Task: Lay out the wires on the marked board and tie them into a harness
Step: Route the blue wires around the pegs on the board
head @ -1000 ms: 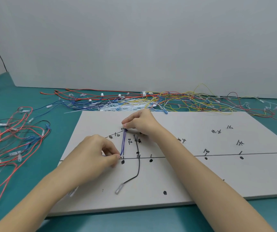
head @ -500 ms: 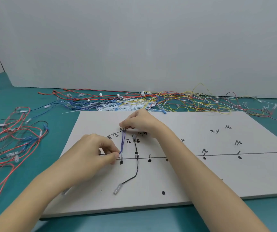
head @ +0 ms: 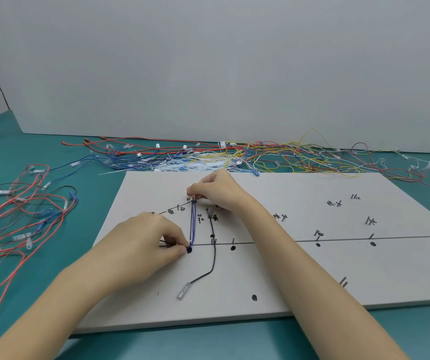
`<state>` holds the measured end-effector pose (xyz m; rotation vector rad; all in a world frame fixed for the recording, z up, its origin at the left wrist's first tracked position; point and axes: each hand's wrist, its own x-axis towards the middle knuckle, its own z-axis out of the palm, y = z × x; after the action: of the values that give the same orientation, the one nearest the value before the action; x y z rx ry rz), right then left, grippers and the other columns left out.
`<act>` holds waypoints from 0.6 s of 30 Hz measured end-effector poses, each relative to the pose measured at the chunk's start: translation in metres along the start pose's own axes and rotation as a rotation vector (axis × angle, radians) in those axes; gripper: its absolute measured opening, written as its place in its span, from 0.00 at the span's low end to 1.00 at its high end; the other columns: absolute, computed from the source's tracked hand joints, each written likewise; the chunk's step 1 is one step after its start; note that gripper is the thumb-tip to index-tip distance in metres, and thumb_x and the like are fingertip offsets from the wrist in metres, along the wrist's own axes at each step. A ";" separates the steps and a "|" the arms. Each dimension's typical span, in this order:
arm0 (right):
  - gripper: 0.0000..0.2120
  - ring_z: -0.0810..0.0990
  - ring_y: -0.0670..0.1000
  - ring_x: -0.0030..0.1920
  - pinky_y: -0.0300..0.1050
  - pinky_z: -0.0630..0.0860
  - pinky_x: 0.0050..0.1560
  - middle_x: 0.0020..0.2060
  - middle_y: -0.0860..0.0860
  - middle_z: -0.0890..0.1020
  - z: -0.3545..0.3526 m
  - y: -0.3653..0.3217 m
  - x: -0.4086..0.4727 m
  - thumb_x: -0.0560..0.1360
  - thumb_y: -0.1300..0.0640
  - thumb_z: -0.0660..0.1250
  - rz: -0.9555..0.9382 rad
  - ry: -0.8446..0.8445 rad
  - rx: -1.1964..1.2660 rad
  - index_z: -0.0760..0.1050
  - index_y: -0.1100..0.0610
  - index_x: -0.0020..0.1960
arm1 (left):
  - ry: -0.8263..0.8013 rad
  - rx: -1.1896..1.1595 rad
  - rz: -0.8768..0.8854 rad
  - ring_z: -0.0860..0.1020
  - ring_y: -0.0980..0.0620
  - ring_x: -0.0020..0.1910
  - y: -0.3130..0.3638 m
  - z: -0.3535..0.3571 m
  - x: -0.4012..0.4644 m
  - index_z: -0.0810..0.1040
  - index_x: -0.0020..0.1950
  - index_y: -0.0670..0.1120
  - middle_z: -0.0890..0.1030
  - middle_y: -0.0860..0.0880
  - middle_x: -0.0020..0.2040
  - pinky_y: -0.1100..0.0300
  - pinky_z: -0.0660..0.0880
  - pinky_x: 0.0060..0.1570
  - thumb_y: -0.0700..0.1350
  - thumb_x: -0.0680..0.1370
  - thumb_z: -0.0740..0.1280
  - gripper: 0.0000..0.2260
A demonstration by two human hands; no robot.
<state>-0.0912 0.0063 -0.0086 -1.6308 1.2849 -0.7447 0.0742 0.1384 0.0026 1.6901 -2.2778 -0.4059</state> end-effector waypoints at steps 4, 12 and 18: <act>0.09 0.77 0.48 0.38 0.39 0.74 0.41 0.38 0.57 0.84 0.000 0.002 0.001 0.72 0.59 0.72 -0.005 -0.005 0.009 0.84 0.66 0.43 | -0.058 -0.103 -0.070 0.78 0.63 0.37 -0.012 -0.014 0.001 0.82 0.41 0.62 0.80 0.64 0.36 0.59 0.75 0.37 0.53 0.74 0.71 0.04; 0.10 0.75 0.51 0.38 0.43 0.75 0.40 0.41 0.64 0.84 0.001 0.002 0.000 0.72 0.59 0.72 0.003 -0.003 0.025 0.83 0.68 0.43 | 0.018 -0.316 -0.154 0.80 0.58 0.33 -0.057 -0.048 0.002 0.85 0.38 0.58 0.84 0.54 0.34 0.66 0.75 0.39 0.49 0.71 0.76 0.04; 0.11 0.75 0.50 0.38 0.39 0.72 0.37 0.37 0.56 0.82 0.000 0.003 0.000 0.72 0.57 0.72 -0.001 -0.003 0.000 0.84 0.66 0.43 | 0.040 -0.343 -0.180 0.75 0.60 0.31 -0.067 -0.043 0.007 0.85 0.38 0.56 0.83 0.52 0.34 0.65 0.71 0.37 0.45 0.72 0.75 0.06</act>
<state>-0.0926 0.0064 -0.0109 -1.6321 1.2815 -0.7428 0.1472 0.1103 0.0168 1.7065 -1.9010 -0.7472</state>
